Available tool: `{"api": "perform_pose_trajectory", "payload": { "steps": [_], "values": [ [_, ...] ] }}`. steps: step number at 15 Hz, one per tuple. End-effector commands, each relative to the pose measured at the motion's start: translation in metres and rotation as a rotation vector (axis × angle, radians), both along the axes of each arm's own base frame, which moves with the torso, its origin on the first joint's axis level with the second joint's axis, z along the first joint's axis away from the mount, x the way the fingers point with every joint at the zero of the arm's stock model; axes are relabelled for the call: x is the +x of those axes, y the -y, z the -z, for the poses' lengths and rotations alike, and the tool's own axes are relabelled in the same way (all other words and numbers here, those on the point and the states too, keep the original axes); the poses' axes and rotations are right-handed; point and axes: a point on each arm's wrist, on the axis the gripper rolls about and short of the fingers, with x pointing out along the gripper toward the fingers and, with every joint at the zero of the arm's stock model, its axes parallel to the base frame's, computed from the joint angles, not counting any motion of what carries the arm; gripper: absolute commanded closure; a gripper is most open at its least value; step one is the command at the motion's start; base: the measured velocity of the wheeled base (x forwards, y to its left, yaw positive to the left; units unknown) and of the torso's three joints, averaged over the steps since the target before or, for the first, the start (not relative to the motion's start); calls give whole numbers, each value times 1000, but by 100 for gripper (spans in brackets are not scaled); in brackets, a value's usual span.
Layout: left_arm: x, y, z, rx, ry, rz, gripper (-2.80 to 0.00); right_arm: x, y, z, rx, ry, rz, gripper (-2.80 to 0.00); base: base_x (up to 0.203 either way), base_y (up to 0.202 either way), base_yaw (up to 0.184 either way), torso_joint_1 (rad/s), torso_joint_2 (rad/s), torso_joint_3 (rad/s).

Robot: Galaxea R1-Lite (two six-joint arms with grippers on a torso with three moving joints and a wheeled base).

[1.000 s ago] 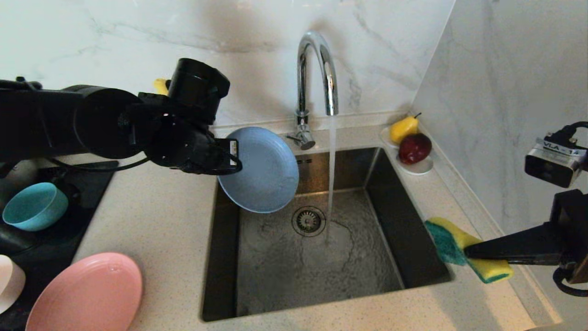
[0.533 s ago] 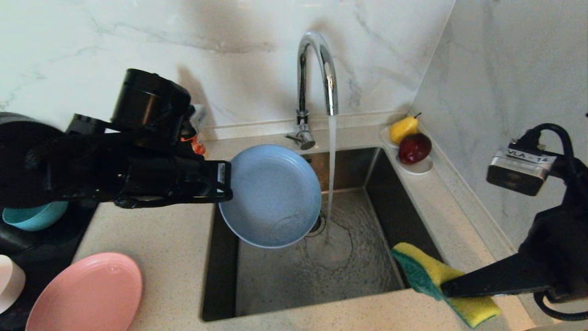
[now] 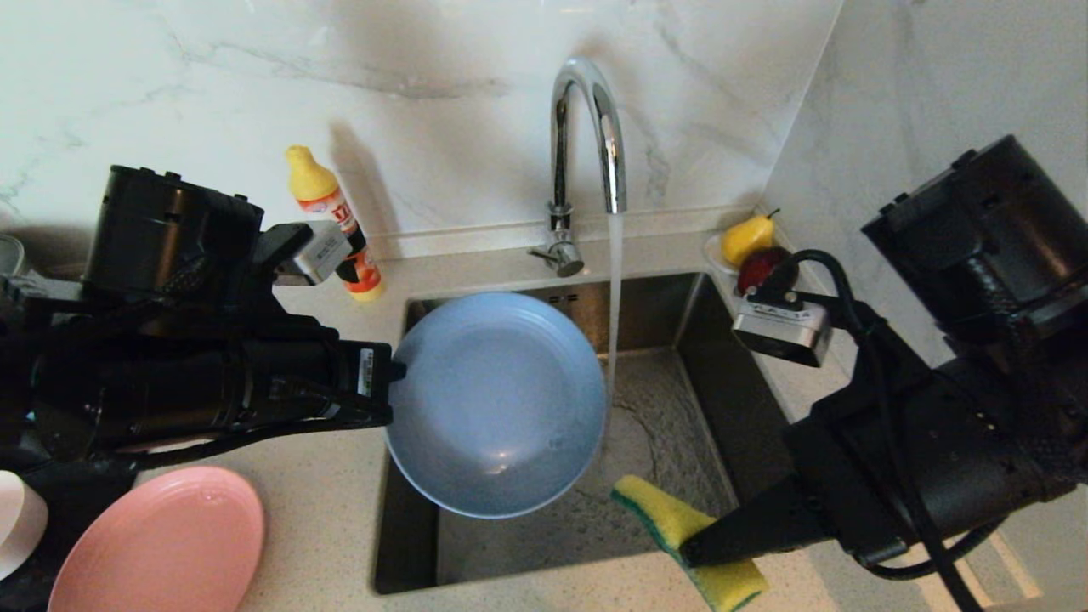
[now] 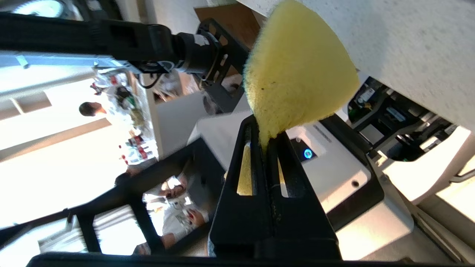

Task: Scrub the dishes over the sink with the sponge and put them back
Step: Wipe the plate

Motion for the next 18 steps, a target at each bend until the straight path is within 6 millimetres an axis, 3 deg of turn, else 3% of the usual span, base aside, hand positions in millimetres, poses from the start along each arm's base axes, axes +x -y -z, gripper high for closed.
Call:
{"api": "perform_pose_trajectory", "payload": {
  "steps": [1,10,14,18],
  "values": [
    [-5,-2,6,-8,15,2,0,15,-30,10,-32,-35,-21,0,0,0,0,0,0,0],
    [-7,10,17,10,31,59,0,29,-92,13,-110,-46,-85,0,0,0,0,0,0,0],
    [-11,16,17,14,33,91,0,41,-108,27,-142,-49,-73,0,0,0,0,0,0,0],
    [-16,24,18,17,30,128,0,46,-111,33,-152,-53,-65,0,0,0,0,0,0,0]
  ]
}}
